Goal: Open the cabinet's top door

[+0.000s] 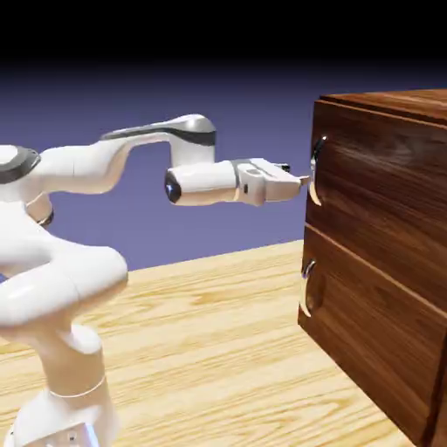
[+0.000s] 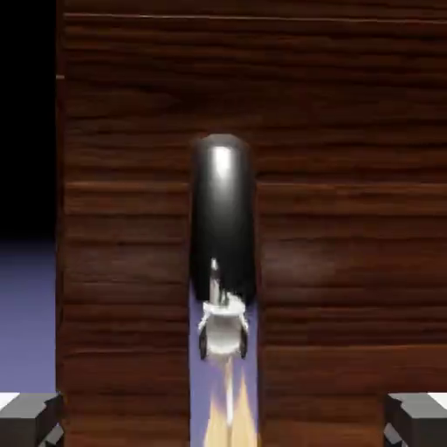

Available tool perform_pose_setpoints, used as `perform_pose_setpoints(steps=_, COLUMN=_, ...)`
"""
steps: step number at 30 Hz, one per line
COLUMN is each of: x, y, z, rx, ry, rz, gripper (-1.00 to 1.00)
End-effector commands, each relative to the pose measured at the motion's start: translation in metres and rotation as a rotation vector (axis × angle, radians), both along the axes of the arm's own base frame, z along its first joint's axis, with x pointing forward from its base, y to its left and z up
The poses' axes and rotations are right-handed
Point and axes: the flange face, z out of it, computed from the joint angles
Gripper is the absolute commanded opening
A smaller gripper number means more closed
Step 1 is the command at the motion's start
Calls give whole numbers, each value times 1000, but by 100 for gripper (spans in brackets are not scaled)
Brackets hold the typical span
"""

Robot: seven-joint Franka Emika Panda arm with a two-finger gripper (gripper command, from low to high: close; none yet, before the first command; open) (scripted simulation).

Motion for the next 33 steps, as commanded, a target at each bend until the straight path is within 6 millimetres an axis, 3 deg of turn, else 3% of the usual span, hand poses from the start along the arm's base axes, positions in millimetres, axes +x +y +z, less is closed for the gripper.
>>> perform_pose_setpoints(steps=1, x=12, y=-1, z=0, rx=0, ry=0, rz=0, gripper=100)
perform_pose_setpoints(steps=3, x=28, y=-2, z=0, rx=1, ry=0, rz=0, gripper=100)
perform_pose_setpoints(steps=4, x=28, y=-2, z=0, rx=1, ry=0, rz=0, gripper=-100)
perform_pose_setpoints(steps=5, x=28, y=-2, z=0, rx=1, ry=0, rz=0, gripper=-100)
perform_pose_setpoints(steps=13, x=-39, y=-31, z=0, rx=1, ry=0, rz=178, gripper=-100)
perform_pose_setpoints(steps=22, x=-116, y=-84, z=0, rx=1, ry=1, rz=403, gripper=-100)
perform_pose_setpoints(steps=33, x=-175, y=-149, z=0, rx=1, ry=1, rz=616, gripper=-100)
